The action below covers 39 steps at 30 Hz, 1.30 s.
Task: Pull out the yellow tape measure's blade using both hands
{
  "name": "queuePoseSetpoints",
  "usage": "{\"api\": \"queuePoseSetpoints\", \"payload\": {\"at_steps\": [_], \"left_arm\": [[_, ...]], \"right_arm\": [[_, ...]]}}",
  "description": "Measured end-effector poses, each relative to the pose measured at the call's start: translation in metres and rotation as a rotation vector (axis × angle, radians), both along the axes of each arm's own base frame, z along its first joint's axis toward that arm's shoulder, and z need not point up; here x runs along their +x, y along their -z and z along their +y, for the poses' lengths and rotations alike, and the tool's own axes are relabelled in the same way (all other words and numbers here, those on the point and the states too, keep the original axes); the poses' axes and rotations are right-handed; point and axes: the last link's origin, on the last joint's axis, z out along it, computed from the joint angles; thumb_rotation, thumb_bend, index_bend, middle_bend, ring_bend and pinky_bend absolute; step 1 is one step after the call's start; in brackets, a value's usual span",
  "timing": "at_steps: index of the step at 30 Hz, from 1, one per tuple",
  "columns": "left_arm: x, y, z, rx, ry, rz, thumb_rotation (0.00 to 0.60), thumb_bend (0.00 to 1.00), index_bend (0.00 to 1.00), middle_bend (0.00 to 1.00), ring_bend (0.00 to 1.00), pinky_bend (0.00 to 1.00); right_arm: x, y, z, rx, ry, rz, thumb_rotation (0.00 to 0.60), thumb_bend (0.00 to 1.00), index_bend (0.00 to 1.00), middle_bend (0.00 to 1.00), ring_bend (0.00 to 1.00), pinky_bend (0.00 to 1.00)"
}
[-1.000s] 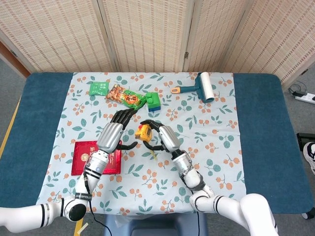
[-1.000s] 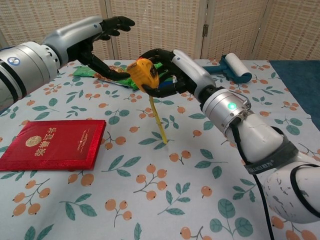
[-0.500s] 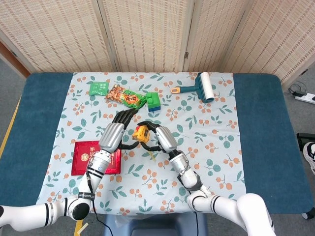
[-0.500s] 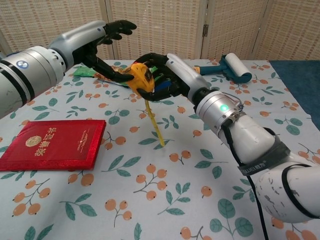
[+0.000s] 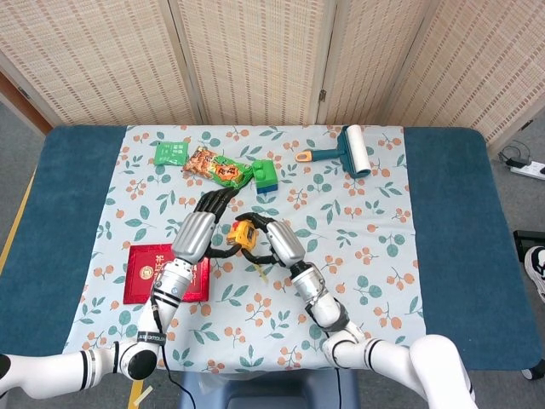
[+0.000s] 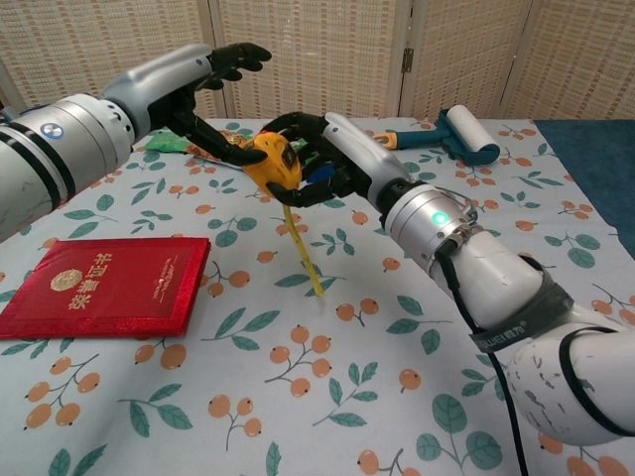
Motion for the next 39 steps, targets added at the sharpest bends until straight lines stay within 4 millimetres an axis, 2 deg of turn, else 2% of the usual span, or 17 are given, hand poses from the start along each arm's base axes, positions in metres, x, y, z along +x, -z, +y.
{"api": "queuePoseSetpoints", "payload": {"at_steps": [9, 19, 32, 39], "left_arm": [[-0.003, 0.000, 0.001, 0.008, -0.002, 0.008, 0.600, 0.31, 0.10, 0.08, 0.05, 0.01], [-0.007, 0.000, 0.004, 0.023, -0.009, 0.014, 0.600, 0.53, 0.17, 0.08, 0.06, 0.01], [-0.010, 0.002, 0.006, 0.038, -0.022, 0.008, 0.600, 0.64, 0.30, 0.12, 0.08, 0.01], [-0.011, 0.001, 0.008, 0.044, -0.021, 0.011, 0.600, 0.71, 0.41, 0.14, 0.08, 0.02]], "right_arm": [[-0.003, 0.000, 0.001, 0.011, 0.005, 0.000, 0.600, 0.48, 0.59, 0.51, 0.48, 0.32], [-0.007, 0.000, 0.001, 0.021, 0.019, 0.006, 0.600, 0.48, 0.59, 0.51, 0.48, 0.32], [-0.014, -0.002, -0.001, 0.024, 0.039, 0.004, 0.600, 0.48, 0.59, 0.51, 0.48, 0.32], [-0.015, -0.003, -0.003, 0.023, 0.046, 0.000, 0.600, 0.48, 0.59, 0.51, 0.48, 0.32]]}}
